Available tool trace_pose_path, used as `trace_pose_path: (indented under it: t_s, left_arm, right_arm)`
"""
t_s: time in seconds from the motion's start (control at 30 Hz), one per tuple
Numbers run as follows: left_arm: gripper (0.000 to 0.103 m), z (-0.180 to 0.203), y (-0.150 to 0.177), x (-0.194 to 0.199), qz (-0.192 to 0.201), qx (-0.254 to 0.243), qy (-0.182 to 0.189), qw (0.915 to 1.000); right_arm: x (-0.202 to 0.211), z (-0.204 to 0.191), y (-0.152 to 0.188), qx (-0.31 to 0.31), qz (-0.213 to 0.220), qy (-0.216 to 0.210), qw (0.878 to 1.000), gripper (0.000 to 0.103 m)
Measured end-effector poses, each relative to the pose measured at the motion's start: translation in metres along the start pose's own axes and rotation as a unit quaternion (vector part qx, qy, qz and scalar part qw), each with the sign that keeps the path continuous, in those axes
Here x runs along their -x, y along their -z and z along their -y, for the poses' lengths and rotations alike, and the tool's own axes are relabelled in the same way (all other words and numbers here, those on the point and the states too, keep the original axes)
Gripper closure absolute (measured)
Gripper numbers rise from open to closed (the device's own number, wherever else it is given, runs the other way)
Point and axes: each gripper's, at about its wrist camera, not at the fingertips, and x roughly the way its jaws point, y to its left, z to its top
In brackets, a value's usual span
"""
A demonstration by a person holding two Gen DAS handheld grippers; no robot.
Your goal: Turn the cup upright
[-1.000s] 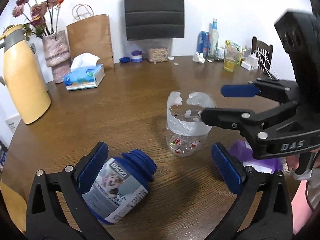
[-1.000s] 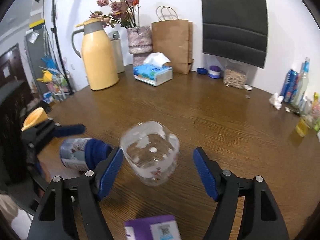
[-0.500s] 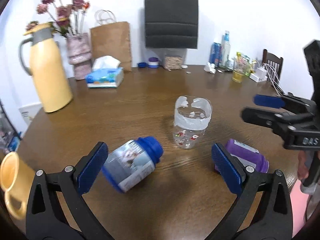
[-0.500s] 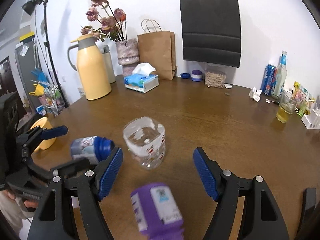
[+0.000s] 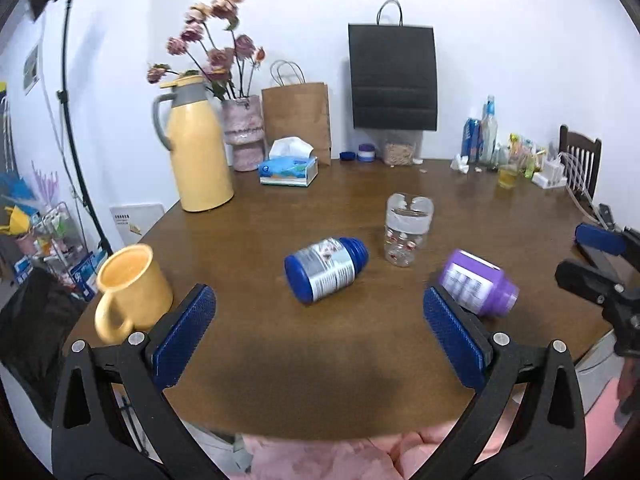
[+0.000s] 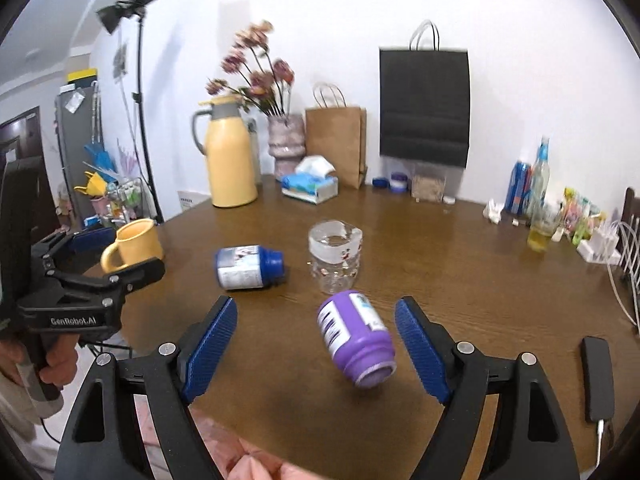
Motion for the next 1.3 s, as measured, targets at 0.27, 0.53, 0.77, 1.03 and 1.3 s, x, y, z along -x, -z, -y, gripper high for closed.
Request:
trace_pose_path:
  t_s: [0.27,0.53,0.77,1.03,1.3]
  left_arm:
    - [0.000,0.012,0.044,0.050,0.047,0.001,-0.012,0.9988]
    - [0.000,0.010,0.040,0.057,0.061,0.015,-0.012,0.9980]
    - [0.000,0.010,0.039,0.056,0.058,0.015,-0.014,0.9981]
    - [0.000,0.015,0.040,0.072,0.097,0.008,-0.004,0.9952]
    - [0.000,0.025,0.040,0.094,0.158,-0.018,-0.002,0.9873]
  right_arm:
    - [0.038,-0.021,0.054,-0.027,0.028,0.013,0.999,0.018]
    - [0.034,-0.025,0.056,-0.028,0.013,0.019,0.999,0.018]
    - [0.039,-0.028,0.055,-0.020,0.026,0.022,0.999,0.018]
    - [0.048,-0.030,0.054,-0.019,0.050,0.028,0.998,0.018]
    - [0.071,-0.032,0.050,-0.017,0.111,0.033,0.993,0.018]
